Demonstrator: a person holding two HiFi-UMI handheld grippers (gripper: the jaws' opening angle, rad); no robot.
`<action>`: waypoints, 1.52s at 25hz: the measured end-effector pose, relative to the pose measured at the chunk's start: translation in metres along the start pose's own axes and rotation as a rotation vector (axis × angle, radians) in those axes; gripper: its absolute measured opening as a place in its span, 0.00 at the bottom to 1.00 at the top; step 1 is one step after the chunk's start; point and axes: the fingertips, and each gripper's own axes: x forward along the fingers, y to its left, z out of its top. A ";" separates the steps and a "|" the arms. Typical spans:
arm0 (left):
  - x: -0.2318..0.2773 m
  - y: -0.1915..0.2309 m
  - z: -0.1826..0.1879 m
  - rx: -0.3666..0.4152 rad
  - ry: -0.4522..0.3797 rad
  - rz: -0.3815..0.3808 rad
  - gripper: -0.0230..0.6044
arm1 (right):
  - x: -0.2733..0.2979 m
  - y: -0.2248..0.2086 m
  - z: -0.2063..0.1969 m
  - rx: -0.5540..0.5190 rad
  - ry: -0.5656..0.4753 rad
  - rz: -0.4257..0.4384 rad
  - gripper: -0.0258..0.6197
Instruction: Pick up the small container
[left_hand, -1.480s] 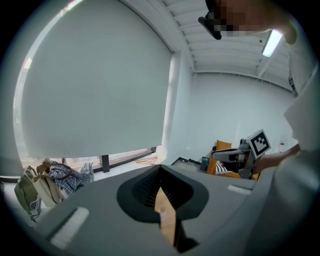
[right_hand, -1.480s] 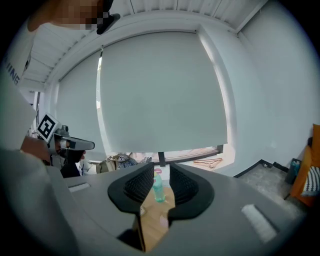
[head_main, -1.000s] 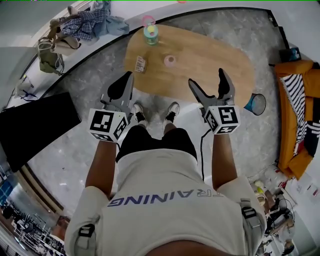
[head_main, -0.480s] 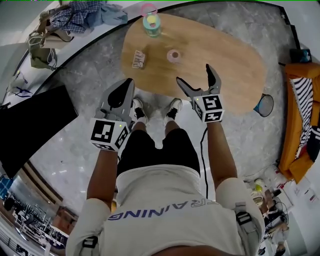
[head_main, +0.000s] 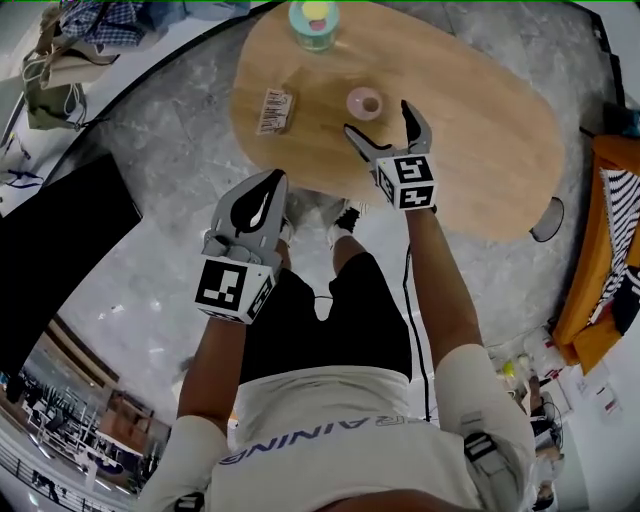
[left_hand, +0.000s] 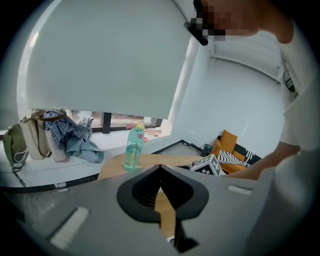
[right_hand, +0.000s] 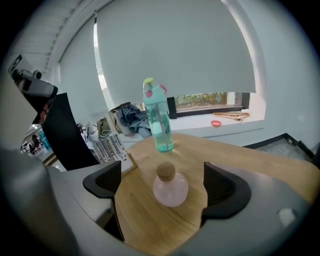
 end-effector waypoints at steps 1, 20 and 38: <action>0.006 0.004 -0.005 0.001 0.003 0.000 0.04 | 0.013 -0.003 -0.008 -0.002 0.011 0.000 0.86; 0.030 0.037 -0.059 -0.013 0.135 -0.008 0.04 | 0.112 -0.016 -0.050 -0.128 0.090 -0.074 0.76; 0.006 0.046 -0.047 -0.018 0.037 0.017 0.04 | 0.071 -0.008 -0.023 -0.098 0.050 -0.047 0.70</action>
